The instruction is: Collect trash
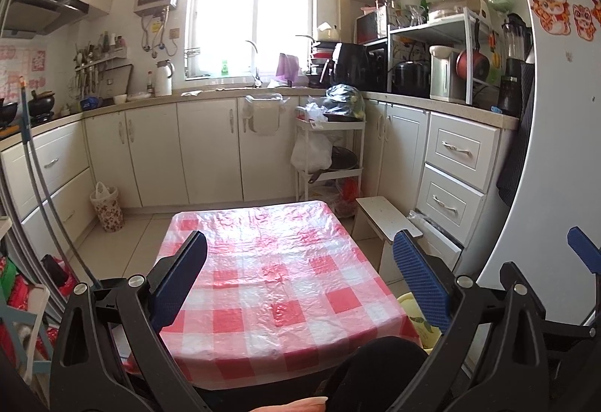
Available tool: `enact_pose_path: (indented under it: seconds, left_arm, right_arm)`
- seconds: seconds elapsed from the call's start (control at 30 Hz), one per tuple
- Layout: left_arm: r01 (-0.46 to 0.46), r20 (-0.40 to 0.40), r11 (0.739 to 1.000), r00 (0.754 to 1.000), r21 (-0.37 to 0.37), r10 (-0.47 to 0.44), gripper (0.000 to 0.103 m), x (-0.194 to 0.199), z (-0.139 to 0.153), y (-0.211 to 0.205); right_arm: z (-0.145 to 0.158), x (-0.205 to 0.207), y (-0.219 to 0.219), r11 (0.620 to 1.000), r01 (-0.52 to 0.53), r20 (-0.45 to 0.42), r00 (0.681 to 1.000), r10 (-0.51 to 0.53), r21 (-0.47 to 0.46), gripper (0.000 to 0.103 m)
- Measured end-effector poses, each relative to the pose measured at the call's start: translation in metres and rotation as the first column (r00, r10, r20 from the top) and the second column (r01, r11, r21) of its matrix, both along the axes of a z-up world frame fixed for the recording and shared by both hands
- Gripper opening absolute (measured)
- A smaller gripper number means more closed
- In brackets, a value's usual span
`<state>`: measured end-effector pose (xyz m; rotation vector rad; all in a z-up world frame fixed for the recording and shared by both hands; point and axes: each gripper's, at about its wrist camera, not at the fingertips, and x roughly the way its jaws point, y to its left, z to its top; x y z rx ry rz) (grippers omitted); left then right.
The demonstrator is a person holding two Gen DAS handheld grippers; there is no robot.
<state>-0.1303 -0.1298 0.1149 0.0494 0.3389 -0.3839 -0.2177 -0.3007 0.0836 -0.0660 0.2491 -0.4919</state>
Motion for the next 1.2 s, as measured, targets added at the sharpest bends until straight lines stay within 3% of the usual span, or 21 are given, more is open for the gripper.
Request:
enact_pose_path:
  seconds: [0.43, 0.9, 1.2]
  left_arm:
    - [-0.076, 0.019, 0.996, 0.997, -0.041, 0.077, 0.096, -0.005, 0.004, 0.049]
    - [-0.155, -0.004, 0.987, 0.988, -0.050, 0.155, 0.096, 0.008, -0.002, 0.076]
    - [-0.175, 0.021, 0.984, 0.984, -0.043, 0.176, 0.096, 0.000, 0.002, 0.080]
  right_arm:
    - [0.007, 0.008, 0.032, 0.998, -0.059, 0.001, 0.998, 0.059, -0.032, 0.096]
    - [0.007, 0.027, 0.061, 0.991, -0.129, -0.016, 0.992, 0.128, -0.034, 0.096]
    - [0.012, 0.030, 0.065, 0.987, -0.159, -0.010, 0.987, 0.159, -0.028, 0.096]
